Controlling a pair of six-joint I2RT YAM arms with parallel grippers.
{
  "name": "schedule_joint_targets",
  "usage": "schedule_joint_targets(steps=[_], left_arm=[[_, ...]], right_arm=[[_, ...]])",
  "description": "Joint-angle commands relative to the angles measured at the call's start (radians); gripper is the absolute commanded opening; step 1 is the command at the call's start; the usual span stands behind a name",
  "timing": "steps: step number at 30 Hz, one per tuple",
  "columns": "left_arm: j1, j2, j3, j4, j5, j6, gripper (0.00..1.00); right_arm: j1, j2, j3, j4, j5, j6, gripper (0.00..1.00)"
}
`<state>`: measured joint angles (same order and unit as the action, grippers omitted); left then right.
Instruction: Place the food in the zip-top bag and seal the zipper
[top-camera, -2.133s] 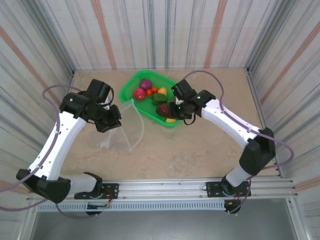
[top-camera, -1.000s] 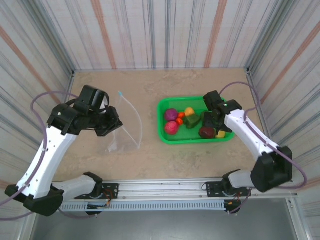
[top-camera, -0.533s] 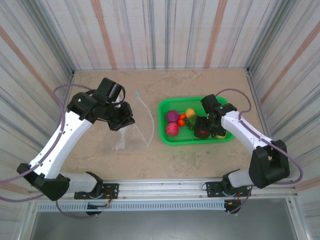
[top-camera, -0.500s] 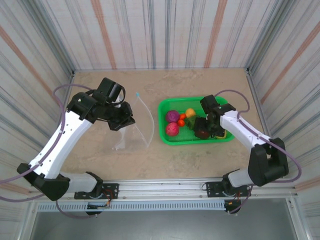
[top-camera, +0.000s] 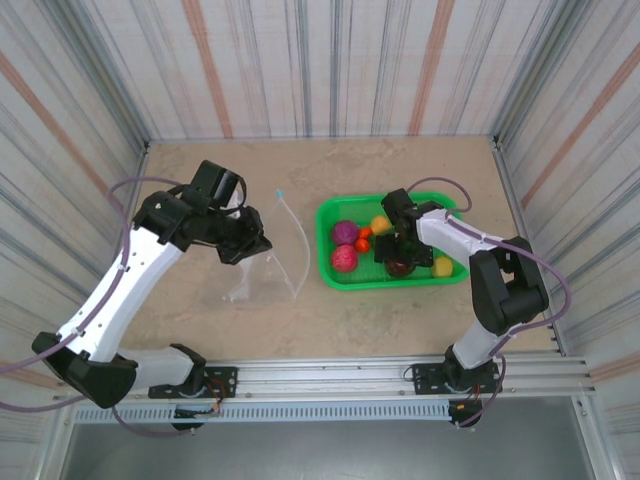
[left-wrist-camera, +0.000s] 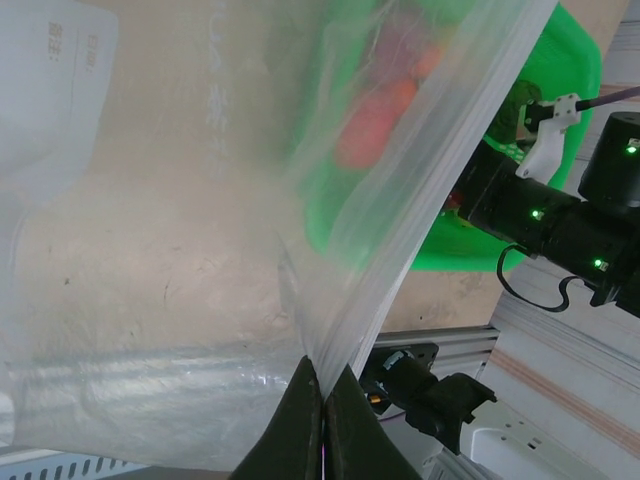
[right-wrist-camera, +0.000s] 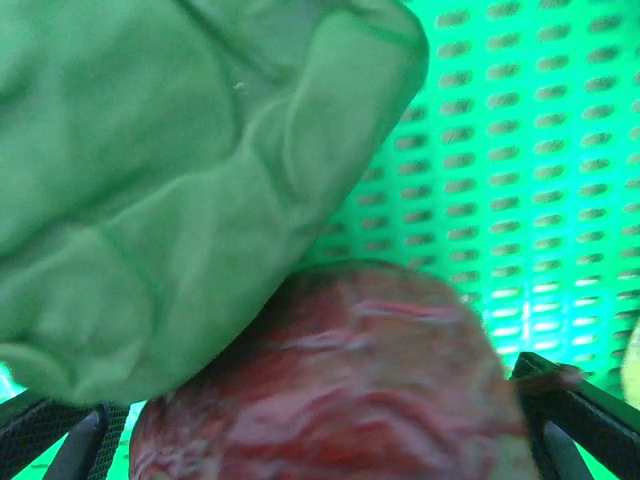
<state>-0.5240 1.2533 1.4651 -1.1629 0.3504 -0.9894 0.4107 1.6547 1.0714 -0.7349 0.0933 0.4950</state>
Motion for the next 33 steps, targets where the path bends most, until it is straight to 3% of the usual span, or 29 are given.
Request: schedule_joint_targets(steps=[1, 6, 12, 16, 21, 27, 33], left_arm=[[0.011, -0.032, -0.027, 0.009, 0.035, 0.029, 0.0], [0.026, -0.036, -0.037, 0.026, 0.063, 0.029, 0.0], [0.031, -0.041, -0.051, 0.038, 0.082, 0.036, 0.0], [0.031, -0.058, -0.08, 0.064, 0.09, 0.023, 0.0], [0.032, -0.069, -0.101, 0.075, 0.094, 0.016, 0.0], [0.03, -0.048, -0.061, 0.081, 0.108, 0.039, 0.0], [0.022, -0.011, 0.003, 0.091, 0.128, 0.053, 0.0]], right_arm=[[0.028, 0.009, 0.055, 0.019, 0.075, -0.036, 0.99], [0.028, 0.007, 0.057, 0.017, -0.007, -0.035, 0.88], [0.059, -0.062, 0.021, -0.055, 0.02, 0.009, 1.0], [0.057, -0.117, -0.037, -0.054, 0.016, 0.013, 1.0], [0.018, -0.118, -0.087, -0.017, -0.052, 0.003, 0.87], [0.013, -0.135, -0.062, -0.015, -0.041, 0.004, 0.61], [0.034, -0.24, 0.047, -0.101, -0.007, 0.037, 0.6]])
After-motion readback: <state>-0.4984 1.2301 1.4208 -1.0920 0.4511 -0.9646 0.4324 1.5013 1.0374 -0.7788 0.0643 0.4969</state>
